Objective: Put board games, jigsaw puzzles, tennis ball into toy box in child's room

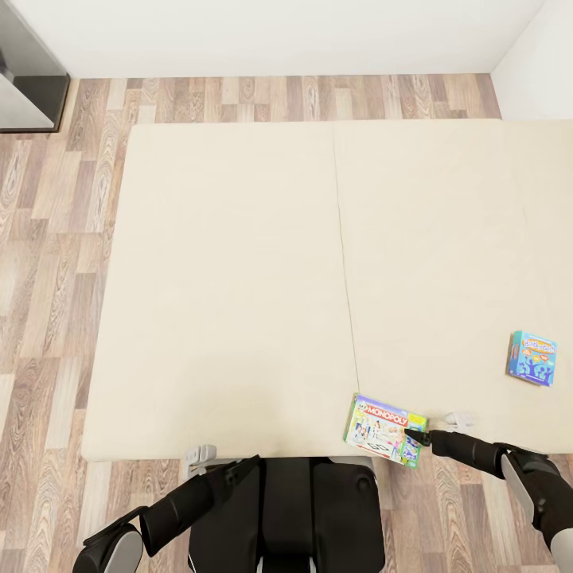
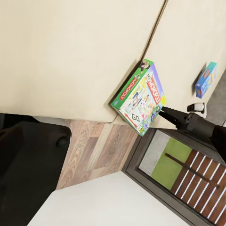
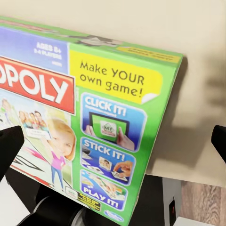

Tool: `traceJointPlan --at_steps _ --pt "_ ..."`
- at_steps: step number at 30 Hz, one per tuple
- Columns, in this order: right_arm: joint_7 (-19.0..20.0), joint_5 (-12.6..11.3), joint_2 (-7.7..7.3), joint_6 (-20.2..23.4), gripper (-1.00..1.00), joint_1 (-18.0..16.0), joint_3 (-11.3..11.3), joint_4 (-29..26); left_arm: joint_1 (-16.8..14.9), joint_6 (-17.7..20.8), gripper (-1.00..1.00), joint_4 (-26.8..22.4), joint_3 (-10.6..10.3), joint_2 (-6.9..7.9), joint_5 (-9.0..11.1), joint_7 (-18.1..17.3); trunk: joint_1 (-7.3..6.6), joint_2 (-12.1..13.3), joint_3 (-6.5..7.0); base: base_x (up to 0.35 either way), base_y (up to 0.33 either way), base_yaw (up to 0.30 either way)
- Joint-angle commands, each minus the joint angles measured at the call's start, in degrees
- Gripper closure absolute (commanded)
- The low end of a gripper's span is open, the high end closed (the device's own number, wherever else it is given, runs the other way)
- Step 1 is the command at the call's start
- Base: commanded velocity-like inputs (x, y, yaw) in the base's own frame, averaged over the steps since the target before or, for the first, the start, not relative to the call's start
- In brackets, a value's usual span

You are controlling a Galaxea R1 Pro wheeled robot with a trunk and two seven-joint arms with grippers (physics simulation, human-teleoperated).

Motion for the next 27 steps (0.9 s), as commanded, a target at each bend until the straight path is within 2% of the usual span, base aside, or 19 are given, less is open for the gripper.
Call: traceJointPlan --at_steps 1,27 --pt "0.1 -0.5 0.0 0.5 -1.0 0.0 -0.1 0.0 0.0 0.4 -1.0 0.0 0.1 -0.03 0.3 0.0 0.03 -0.1 -0.05 0.0 0.0 0.0" --pt "0.0 -0.4 -0.06 0.6 -1.0 -0.4 0.0 0.0 0.2 0.4 -1.0 -0.2 0.1 0.03 0.3 0.0 0.03 -0.1 -0.05 0.0 0.0 0.0"
